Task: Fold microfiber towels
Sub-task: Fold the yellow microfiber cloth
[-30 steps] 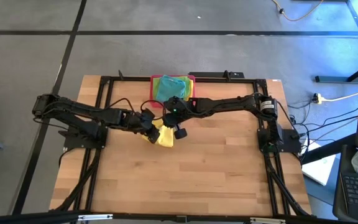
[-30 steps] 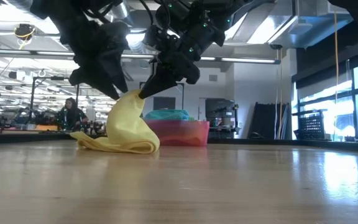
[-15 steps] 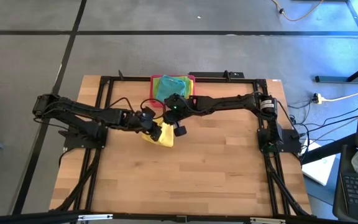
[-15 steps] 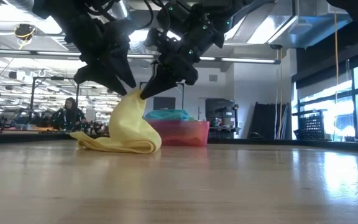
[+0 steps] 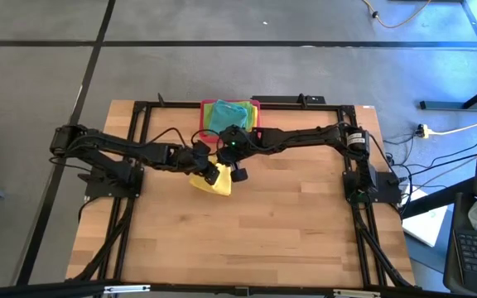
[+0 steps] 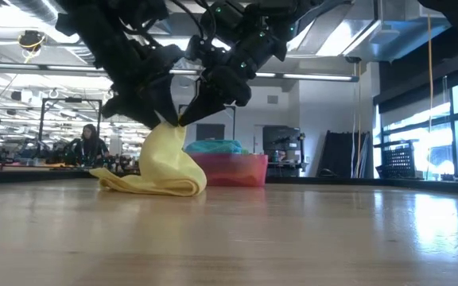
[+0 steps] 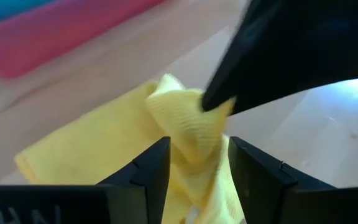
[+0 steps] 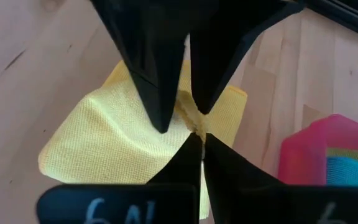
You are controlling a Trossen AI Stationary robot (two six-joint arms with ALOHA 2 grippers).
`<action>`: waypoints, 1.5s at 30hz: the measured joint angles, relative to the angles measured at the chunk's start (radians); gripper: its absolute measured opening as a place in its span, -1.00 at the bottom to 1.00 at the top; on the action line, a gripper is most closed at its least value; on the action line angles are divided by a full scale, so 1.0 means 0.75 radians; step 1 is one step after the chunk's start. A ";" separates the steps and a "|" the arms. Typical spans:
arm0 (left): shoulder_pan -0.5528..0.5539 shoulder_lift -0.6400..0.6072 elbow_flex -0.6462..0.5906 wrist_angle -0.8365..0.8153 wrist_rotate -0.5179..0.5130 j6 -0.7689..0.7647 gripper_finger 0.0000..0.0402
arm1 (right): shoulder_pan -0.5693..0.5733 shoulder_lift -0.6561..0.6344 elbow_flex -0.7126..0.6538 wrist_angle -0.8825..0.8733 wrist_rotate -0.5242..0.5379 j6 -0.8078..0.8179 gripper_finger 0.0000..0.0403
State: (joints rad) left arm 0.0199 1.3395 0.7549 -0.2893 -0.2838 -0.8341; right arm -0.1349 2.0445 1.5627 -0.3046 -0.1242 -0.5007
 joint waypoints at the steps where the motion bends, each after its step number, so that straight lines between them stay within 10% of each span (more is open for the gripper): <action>1: 0.002 0.008 0.000 -0.007 0.007 -0.019 -0.23 | 0.000 0.000 0.000 -0.002 0.000 0.000 -0.92; 8: 0.002 0.021 0.000 -0.012 0.003 -0.063 -0.33 | 0.001 0.000 0.000 -0.003 0.000 0.000 -0.92; 14: 0.002 0.021 0.000 -0.016 0.052 -0.052 -0.93 | 0.000 0.000 0.000 -0.005 -0.008 0.000 -0.92; 45: 0.152 -0.205 -0.001 -0.440 0.184 -0.054 -1.00 | -0.034 -0.001 -0.002 -0.184 0.039 0.139 -0.72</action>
State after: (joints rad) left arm 0.1338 1.1857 0.7544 -0.6193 -0.1459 -0.8748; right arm -0.1601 2.0441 1.5612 -0.4429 -0.0951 -0.3964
